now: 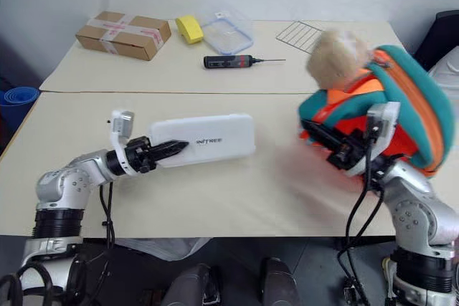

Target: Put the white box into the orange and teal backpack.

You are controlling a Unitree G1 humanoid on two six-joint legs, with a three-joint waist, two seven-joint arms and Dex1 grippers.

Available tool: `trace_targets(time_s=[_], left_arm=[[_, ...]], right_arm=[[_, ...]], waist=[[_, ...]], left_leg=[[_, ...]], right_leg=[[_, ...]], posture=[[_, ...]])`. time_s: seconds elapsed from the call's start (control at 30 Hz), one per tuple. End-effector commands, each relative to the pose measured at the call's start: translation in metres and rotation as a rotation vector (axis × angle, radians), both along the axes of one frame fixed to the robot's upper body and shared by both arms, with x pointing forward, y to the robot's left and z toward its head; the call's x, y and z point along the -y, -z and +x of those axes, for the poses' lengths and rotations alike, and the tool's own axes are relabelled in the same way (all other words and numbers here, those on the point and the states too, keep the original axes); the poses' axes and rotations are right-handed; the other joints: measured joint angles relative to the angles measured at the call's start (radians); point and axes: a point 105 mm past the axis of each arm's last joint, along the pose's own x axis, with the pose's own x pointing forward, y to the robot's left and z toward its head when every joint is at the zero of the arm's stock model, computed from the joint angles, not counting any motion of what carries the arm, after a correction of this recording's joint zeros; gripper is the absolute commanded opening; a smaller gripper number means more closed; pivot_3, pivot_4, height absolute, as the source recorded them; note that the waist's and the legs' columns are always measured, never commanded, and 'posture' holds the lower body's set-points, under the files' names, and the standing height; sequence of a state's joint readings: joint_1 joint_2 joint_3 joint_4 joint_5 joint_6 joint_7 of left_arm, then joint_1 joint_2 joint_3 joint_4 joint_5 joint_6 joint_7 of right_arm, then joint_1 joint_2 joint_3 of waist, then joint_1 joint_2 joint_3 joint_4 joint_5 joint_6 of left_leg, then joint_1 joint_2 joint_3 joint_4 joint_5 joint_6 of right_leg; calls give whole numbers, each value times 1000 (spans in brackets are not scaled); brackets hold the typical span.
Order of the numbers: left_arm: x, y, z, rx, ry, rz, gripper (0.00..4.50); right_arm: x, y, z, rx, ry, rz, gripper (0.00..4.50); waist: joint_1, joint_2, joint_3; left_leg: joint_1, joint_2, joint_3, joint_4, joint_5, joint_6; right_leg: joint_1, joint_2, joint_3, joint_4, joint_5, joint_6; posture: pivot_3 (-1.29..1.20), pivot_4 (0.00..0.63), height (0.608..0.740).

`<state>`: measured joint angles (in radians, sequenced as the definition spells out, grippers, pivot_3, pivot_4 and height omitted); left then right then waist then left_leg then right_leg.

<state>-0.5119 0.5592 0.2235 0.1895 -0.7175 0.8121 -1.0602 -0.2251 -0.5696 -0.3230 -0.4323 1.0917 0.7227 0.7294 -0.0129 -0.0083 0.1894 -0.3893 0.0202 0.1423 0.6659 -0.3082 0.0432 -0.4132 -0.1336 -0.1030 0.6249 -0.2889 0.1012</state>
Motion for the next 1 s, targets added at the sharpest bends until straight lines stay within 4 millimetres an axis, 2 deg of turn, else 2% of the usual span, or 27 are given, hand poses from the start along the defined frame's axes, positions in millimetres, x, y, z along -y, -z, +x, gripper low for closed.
trace_targets(time_s=[0.03, 0.1, 0.2, 0.37, 0.53, 0.63, 0.8, 0.9, 1.0], left_arm=[[-31, -25, -3, 57, -51, -49, 1220], [-42, -32, -6, 60, -65, -67, 1220], [-53, -45, -16, 79, -53, -99, 1220], [-53, -71, -41, 157, 18, -142, 1220], [-43, -93, -63, 235, 83, -188, 1220], [-36, -99, -71, 255, 116, -189, 1220], [-15, -96, -70, 288, 180, -105, 1220], [5, -89, -69, 337, 234, 58, 1220], [25, -88, -46, 416, 193, 217, 1220]], right_arm=[[-37, -20, -64, -61, -362, 53, 12], [-39, -21, -86, -139, -452, 36, 12], [-30, -12, -102, -262, -484, -57, 12], [-3, 3, -90, -319, -355, -169, 12], [1, 9, -78, -296, -311, -181, 12], [1, 13, -73, -290, -308, -194, 12], [-1, 15, -67, -279, -324, -205, 12], [-2, 16, -65, -274, -326, -213, 12], [-3, 16, -63, -273, -336, -215, 12]], waist=[[0, 0, 0], [1, -1, 1], [10, -5, 1], [15, -15, 0], [15, -15, 0], [14, -15, 0], [15, -15, 0], [20, -15, 0], [39, -15, 0]], left_leg=[[0, 0, -1, 0, 0, -1], [0, 0, -1, 0, -1, 0], [-1, -1, -1, 1, -3, 3], [-1, -2, -3, 2, -5, 6], [-1, -4, -4, 2, -6, 6], [-1, -4, -4, 2, -6, 5], [-1, -4, -3, 2, -6, 5], [-1, -4, -2, 2, -6, 5], [-1, -4, -2, 3, -6, 5]], right_leg=[[0, 0, 0, 0, 0, -1], [0, 0, -1, -1, -1, -1], [2, -2, -1, -4, 0, -1], [4, -4, -2, -6, 1, 1], [5, -7, -2, -9, 1, 2], [4, -7, -2, -8, 1, 2], [4, -5, -2, -8, 1, 2], [4, -4, -2, -9, 1, 2], [4, -3, -2, -9, 1, 2]], posture=[[0, 150, 740], [0, 150, 740], [0, 150, 740], [0, 150, 740], [0, 150, 740], [0, 150, 740], [0, 150, 740], [0, 150, 740], [0, 150, 740]])
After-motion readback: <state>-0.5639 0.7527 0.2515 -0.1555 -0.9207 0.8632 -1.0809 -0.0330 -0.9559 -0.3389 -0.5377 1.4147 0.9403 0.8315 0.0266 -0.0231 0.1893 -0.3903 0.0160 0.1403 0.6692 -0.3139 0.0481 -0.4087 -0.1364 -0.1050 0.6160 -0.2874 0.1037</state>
